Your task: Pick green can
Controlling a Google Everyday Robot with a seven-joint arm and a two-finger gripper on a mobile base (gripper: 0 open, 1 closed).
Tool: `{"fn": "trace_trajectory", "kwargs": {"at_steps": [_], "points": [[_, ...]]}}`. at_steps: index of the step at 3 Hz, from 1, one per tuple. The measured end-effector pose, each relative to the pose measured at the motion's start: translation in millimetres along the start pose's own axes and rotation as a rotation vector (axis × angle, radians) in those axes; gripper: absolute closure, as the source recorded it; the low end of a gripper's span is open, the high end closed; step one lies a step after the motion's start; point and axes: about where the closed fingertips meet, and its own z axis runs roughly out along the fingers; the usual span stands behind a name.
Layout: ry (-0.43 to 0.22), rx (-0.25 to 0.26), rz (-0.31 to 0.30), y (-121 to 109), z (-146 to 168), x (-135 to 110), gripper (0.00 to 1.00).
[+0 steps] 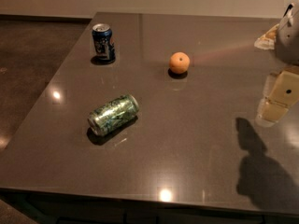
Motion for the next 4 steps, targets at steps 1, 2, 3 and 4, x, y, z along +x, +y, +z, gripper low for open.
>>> {"fn": "trace_trajectory", "kwargs": {"at_steps": [1,2,3,4], "points": [[0.000,0.000,0.000,0,0,0,0.00],[-0.026,-0.020,-0.019,-1,0,-8,0.00],[-0.079,-0.043,-0.116,-2,8,-45,0.00],[-0.119,-0.051,-0.241,-3,21,-98,0.00]]}}
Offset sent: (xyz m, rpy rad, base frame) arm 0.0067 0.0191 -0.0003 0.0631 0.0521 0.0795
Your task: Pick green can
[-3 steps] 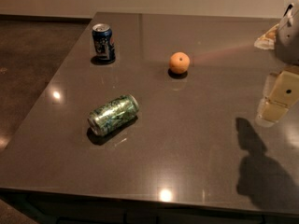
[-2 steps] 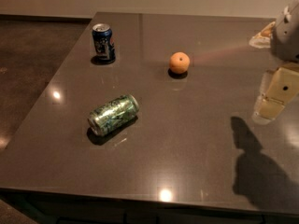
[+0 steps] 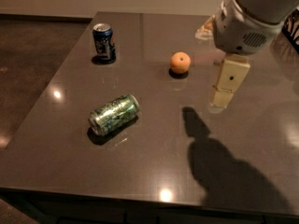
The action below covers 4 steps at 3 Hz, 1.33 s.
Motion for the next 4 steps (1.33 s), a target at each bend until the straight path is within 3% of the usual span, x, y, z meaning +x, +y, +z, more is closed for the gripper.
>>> {"fn": "trace_trajectory", "kwargs": {"at_steps": [2,4], "points": [[-0.016,-0.066,-0.271,-15,56,-102,0.00],[0.042,-0.190,-0.473,7,117,-144,0.00]]}}
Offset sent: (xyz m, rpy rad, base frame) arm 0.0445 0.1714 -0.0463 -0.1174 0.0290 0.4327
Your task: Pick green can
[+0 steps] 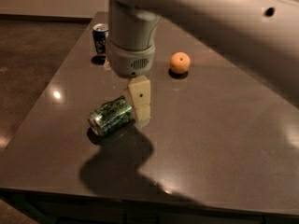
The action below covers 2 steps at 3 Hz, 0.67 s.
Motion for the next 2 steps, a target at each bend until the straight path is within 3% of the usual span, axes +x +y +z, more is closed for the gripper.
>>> {"fn": "trace_trajectory", "kwargs": {"at_steps": [1,2], "points": [[0.012,-0.049,-0.063,8,27,-11,0.00],[0.016,-0.061,-0.080,7,44,-16,0.00]]}}
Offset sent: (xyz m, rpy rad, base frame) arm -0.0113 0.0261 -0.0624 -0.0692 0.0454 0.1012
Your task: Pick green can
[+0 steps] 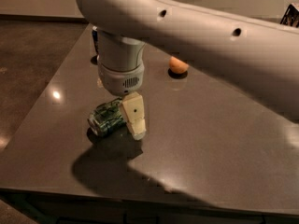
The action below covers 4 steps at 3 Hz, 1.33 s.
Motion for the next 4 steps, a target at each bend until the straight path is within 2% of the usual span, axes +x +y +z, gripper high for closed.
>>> {"fn": "trace_trajectory", "kwargs": {"at_steps": [2,3,4], "points": [[0.008,-0.031,-0.003,-3,17,-4,0.41],[0.002,-0.041,-0.003,-4,10,-2,0.65],[-0.052,-0.007,-0.004,-6,-21,4,0.88]]}}
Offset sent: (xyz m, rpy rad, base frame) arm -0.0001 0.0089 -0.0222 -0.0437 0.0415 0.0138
